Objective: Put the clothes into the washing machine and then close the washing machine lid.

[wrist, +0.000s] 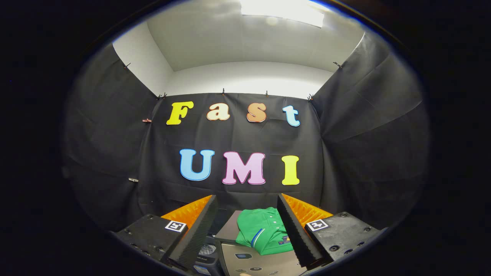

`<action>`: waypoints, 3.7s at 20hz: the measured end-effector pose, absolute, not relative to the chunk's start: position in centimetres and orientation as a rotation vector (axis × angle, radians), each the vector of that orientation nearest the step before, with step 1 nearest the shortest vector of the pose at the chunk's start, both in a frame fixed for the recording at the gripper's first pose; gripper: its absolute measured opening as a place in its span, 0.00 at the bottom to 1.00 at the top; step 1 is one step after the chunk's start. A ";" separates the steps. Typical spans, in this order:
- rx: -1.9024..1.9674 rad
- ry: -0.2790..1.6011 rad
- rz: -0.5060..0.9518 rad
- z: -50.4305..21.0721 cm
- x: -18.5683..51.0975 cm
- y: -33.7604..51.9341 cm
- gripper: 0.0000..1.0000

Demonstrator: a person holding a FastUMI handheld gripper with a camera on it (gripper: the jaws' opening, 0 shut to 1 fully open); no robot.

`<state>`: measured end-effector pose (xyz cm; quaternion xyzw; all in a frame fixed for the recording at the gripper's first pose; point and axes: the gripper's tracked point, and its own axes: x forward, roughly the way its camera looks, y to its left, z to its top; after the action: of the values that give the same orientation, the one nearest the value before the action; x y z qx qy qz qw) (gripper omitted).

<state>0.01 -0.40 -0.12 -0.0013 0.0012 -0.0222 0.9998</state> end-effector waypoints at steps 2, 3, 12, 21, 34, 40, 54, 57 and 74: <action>-0.009 0.004 -0.056 -0.2 0.1 -0.6 0.98; -0.010 0.007 -0.063 -0.3 0.2 -0.7 0.98; -0.018 0.059 -0.087 -1.0 5.2 -3.0 0.97; 0.031 0.236 -0.118 -5.2 11.9 -5.0 0.98; 0.013 0.555 -0.167 -14.0 21.0 -10.0 0.98; 0.001 0.724 -0.181 -19.7 21.7 -11.6 0.98; 0.041 0.967 -0.174 -25.6 20.9 -12.6 0.98; 0.038 0.987 -0.160 -25.6 21.1 -12.7 0.93; 0.086 0.814 -0.152 -19.6 20.3 -13.3 0.11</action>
<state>20.34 -13.30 -19.64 0.0416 0.3954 -0.0736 0.9146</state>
